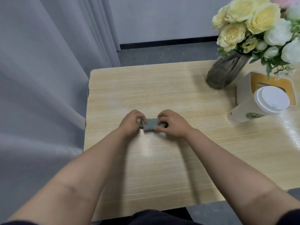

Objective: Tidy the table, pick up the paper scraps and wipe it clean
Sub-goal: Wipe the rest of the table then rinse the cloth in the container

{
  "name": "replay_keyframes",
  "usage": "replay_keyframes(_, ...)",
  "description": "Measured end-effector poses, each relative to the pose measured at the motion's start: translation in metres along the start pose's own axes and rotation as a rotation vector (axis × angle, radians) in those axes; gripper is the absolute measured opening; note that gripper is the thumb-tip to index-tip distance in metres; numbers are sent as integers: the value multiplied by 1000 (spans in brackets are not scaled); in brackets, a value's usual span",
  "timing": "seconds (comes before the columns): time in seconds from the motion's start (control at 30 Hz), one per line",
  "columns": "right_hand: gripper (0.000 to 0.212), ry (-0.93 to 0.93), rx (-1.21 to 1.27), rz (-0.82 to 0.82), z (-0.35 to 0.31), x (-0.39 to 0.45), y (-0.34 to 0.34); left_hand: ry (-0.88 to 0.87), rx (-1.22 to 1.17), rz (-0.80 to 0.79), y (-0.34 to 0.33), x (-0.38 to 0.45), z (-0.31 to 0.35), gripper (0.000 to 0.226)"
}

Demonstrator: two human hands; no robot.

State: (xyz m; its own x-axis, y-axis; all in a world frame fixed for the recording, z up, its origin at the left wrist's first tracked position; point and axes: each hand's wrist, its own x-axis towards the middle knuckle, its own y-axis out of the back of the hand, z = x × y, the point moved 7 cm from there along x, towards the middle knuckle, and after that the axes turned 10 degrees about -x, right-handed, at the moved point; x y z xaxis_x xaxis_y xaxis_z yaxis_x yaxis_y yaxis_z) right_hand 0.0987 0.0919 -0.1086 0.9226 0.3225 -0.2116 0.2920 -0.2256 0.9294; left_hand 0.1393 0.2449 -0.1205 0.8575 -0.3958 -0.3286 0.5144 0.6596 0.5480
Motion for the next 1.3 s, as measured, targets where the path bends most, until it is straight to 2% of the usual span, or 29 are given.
replay_keyframes(0.07,38,3,-21,21,-3,-4,-6,-22,16,38,4,-5,-10,44)
replay_keyframes(0.17,41,95,-96,116,-18,0,-13,-10,70,189,14,-11,-21,34)
replay_keyframes(0.23,51,152,-169,35,-26,3,-30,20,214,150,9,-15,-33,39)
replay_keyframes(0.3,50,171,-212,20,-29,4,-42,93,320,87,2,-23,-46,46)
replay_keyframes(0.43,41,152,-220,215,-24,2,-33,148,392,52,-3,-39,-62,50)
replay_keyframes(0.5,37,7,-201,352,-3,-1,-21,133,408,36,-1,-42,-67,50)
replay_keyframes(0.57,35,-283,-148,446,37,-12,-13,114,412,31,1,-43,-70,50)
replay_keyframes(0.67,38,-797,-44,436,84,-33,-19,108,397,41,1,-43,-69,50)
replay_keyframes(0.73,40,-903,102,467,72,-29,-26,117,388,51,-1,-46,-69,50)
replay_keyframes(0.77,39,-861,176,468,54,-22,-31,123,391,55,-3,-48,-69,50)
replay_keyframes(0.83,39,-621,196,388,3,-3,-44,129,398,63,-6,-53,-69,49)
replay_keyframes(0.93,39,-117,23,356,-74,3,-56,123,403,81,-9,-63,-74,49)
replay_keyframes(1.0,37,72,-114,369,-83,2,-56,118,421,86,-11,-66,-77,50)
replay_keyframes(1.07,39,47,-189,400,-61,1,-50,113,430,95,-11,-68,-77,50)
replay_keyframes(1.2,36,-340,-225,492,20,-26,-31,122,452,93,-14,-70,-77,51)
replay_keyframes(1.3,35,-580,-191,488,28,-35,-36,118,454,91,-16,-74,-77,51)
